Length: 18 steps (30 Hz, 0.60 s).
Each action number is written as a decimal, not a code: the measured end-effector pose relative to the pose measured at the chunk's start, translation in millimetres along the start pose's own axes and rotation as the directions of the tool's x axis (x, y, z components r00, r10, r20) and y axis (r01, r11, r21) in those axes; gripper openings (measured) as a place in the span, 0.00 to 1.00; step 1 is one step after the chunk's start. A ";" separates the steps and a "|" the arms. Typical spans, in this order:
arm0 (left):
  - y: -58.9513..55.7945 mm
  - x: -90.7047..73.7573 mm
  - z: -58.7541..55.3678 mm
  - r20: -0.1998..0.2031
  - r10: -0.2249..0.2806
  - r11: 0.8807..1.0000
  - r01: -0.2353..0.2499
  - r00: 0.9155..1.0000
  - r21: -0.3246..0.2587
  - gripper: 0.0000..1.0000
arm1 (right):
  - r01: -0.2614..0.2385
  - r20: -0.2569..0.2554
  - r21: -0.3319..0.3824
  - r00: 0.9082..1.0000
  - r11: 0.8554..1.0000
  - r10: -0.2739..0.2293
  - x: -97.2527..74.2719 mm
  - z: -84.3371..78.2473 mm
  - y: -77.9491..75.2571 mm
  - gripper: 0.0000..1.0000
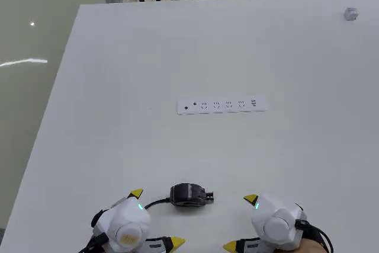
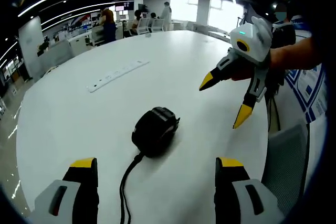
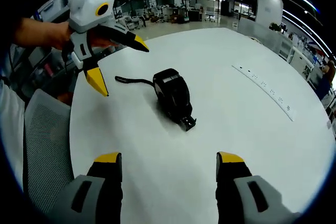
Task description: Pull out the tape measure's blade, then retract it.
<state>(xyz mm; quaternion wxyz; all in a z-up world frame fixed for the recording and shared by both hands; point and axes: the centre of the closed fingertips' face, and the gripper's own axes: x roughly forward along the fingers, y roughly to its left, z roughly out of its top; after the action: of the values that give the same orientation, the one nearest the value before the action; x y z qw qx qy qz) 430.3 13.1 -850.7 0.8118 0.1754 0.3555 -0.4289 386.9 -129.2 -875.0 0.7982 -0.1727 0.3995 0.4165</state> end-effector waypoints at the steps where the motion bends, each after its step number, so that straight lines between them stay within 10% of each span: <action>1: 0.3 1.4 1.5 0.000 -0.007 1.000 0.007 1.000 0.008 0.90 | -0.002 0.002 -0.007 1.000 1.000 0.002 0.8 1.2 -1.5 0.75; 18: 2.8 14.8 10.6 -0.027 -0.097 0.988 0.100 0.995 0.118 0.84 | -0.067 -0.031 -0.171 0.998 0.983 0.063 18.1 8.5 -11.1 0.68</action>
<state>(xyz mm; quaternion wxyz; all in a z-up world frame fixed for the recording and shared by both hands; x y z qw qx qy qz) 442.8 0.0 -854.2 0.7738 0.2104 0.3461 -0.4869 406.1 -121.1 -884.5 0.7612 -0.2329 0.3777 0.4730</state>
